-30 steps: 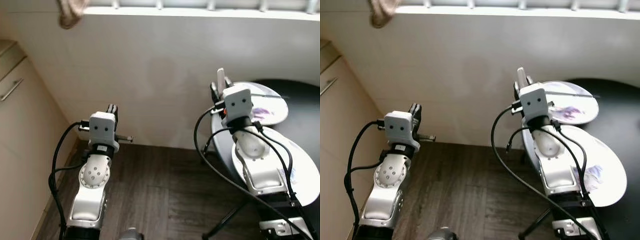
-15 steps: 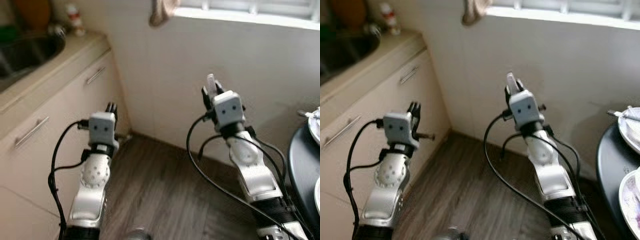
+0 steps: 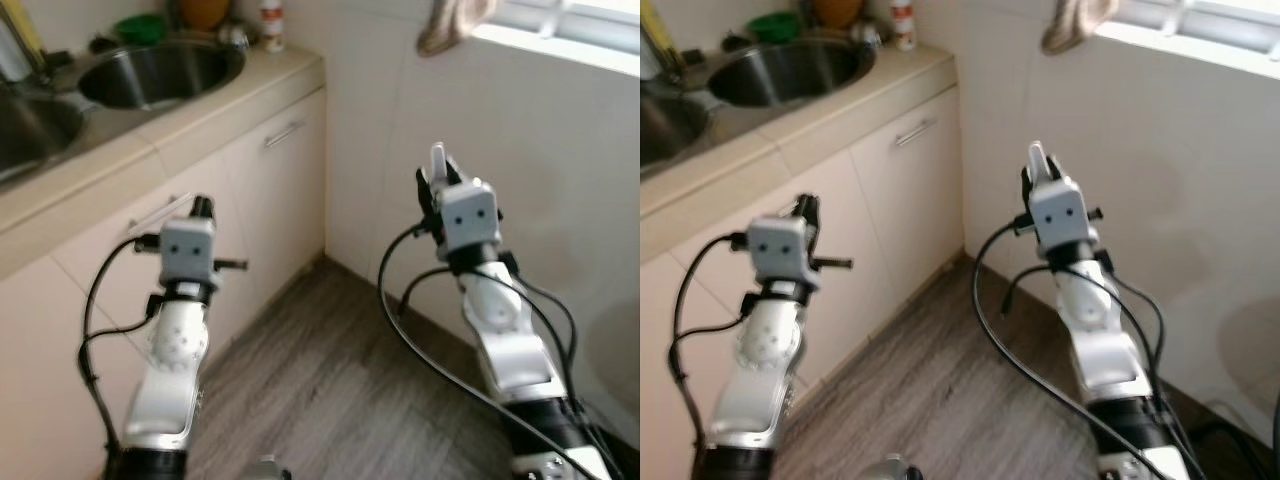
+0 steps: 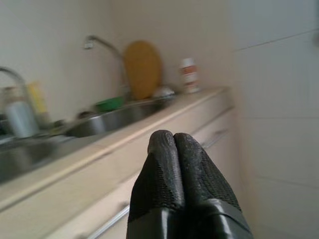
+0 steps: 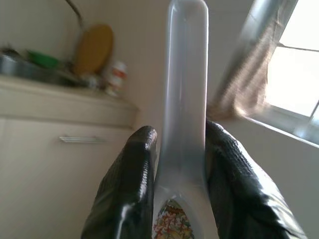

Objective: Kitchen organization

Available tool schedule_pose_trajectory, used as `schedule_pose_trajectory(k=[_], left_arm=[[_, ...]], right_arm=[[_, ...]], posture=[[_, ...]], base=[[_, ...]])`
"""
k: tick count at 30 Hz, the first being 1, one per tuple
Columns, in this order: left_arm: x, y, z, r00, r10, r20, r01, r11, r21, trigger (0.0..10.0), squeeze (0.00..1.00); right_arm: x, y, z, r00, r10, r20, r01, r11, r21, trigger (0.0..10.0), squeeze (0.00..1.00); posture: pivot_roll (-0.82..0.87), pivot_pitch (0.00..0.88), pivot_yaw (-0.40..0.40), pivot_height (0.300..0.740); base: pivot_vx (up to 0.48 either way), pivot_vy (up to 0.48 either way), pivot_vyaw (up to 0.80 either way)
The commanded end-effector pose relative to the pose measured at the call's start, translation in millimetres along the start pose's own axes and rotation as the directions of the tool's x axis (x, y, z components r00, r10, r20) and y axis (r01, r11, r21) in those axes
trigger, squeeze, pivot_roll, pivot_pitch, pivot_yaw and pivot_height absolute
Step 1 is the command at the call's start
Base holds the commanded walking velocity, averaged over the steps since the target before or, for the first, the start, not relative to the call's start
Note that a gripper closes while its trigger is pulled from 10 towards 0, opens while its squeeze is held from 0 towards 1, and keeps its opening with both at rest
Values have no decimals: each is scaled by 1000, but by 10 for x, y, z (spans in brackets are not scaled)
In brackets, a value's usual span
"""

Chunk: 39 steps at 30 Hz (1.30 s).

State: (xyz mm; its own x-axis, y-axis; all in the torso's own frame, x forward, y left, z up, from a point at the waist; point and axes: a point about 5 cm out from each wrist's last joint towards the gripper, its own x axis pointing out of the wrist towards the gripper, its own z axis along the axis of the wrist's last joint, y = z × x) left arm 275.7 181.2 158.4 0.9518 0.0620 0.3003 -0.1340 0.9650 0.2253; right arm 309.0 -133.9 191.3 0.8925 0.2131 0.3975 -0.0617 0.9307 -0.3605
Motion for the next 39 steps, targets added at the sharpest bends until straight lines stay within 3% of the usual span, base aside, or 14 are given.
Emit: schedule_pose_trajectory(k=[1, 10, 20, 36, 39], left_arm=[[9, -22, 48, 1000, -1, 20, 1, 1000, -3, 10000, 0], [11, -4, 63, 999, 10, 35, -10, 1000, -5, 10000, 0], [12, -20, 73, 999, 5, 45, -4, 1000, -12, 10000, 0], [28, -22, 89, 998, 1, 56, -1, 1000, -12, 10000, 0], [30, -24, 89, 998, 0, 57, 1, 1000, -12, 10000, 0]], right_arm=[[8, -65, 40, 1000, -22, 21, 22, 1000, -7, 0, 0], [29, -49, 81, 999, -27, 44, 28, 1000, -9, 0, 0], [169, -36, 232, 993, -49, 109, 48, 999, 4, 0, 0], [226, -35, 264, 990, -59, 127, 58, 998, 15, 0, 0], [248, -39, 265, 990, -71, 125, 67, 997, 32, 0, 0]], posture=[[21, 21, 10, 740], [20, 22, 8, 740], [24, 22, 8, 740], [29, 22, 10, 740], [29, 21, 10, 740]], base=[[0, 0, 0], [113, 0, 711], [252, 0, 800], [151, 0, 800], [0, 0, 0]])
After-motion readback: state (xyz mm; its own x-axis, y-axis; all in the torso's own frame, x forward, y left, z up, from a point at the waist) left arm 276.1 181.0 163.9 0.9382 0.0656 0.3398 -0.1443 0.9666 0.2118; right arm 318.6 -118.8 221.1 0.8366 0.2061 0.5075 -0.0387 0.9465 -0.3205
